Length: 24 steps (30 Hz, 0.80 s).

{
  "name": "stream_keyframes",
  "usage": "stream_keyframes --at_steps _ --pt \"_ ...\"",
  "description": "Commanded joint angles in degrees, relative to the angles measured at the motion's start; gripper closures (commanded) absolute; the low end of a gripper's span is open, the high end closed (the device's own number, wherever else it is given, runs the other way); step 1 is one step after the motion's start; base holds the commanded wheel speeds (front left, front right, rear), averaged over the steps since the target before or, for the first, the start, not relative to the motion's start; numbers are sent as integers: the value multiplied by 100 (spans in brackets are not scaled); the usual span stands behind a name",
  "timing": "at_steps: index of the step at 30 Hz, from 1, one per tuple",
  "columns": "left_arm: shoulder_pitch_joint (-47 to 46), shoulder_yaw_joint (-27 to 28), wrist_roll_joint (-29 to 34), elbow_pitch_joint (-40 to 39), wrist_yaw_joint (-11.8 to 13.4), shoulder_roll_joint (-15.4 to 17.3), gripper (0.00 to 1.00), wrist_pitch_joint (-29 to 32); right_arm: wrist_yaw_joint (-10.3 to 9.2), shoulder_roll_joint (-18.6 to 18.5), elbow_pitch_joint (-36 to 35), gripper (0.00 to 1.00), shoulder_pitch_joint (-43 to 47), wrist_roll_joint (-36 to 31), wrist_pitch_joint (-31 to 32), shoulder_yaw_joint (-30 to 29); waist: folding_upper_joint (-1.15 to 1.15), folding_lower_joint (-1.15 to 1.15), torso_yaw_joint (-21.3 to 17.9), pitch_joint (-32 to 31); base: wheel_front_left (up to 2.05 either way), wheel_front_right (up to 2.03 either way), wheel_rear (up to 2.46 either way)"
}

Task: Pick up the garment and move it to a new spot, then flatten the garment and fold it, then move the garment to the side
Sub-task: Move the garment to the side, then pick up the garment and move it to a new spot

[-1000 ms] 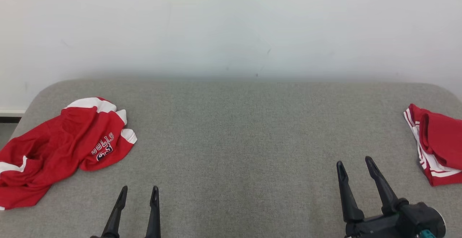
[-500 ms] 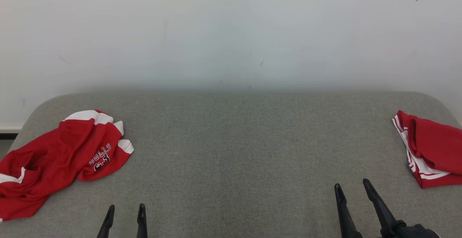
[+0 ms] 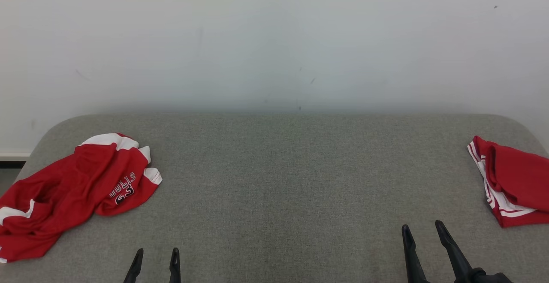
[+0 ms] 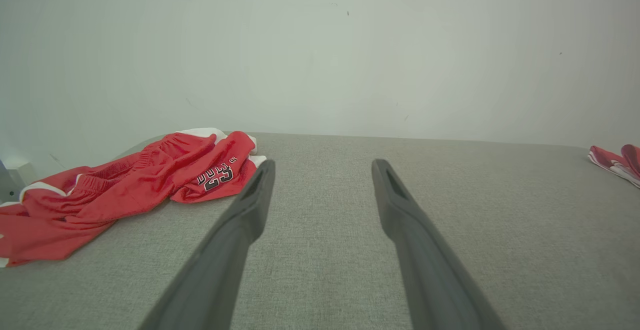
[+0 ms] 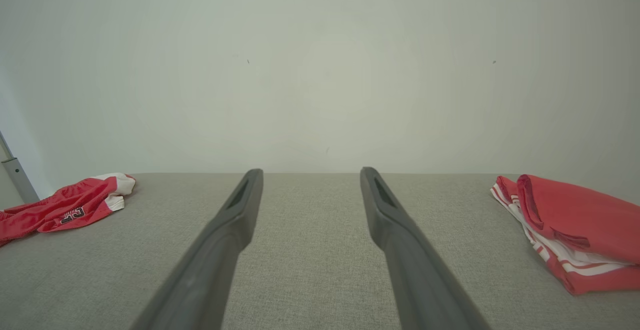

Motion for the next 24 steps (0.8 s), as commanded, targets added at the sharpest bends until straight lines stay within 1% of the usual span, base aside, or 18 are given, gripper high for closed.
stream_keyframes --at_steps 1,15,19,24 --pt "49 -10 21 11 18 -10 0 -13 -15 25 9 0 35 36 -4 8 -1 0 -1 -3 0 0 0" --pt "83 -74 51 -24 72 -10 0 -13 -15 61 -22 0 23 145 -4 27 -1 0 7 18 0 0 0" --pt "45 -73 74 -59 95 -10 0 -13 -15 65 -36 0 19 159 -4 44 -1 0 71 36 0 0 0" --pt "5 -74 51 -107 141 -10 0 -13 -15 75 -49 0 -6 189 -3 71 -1 0 285 70 0 0 0"
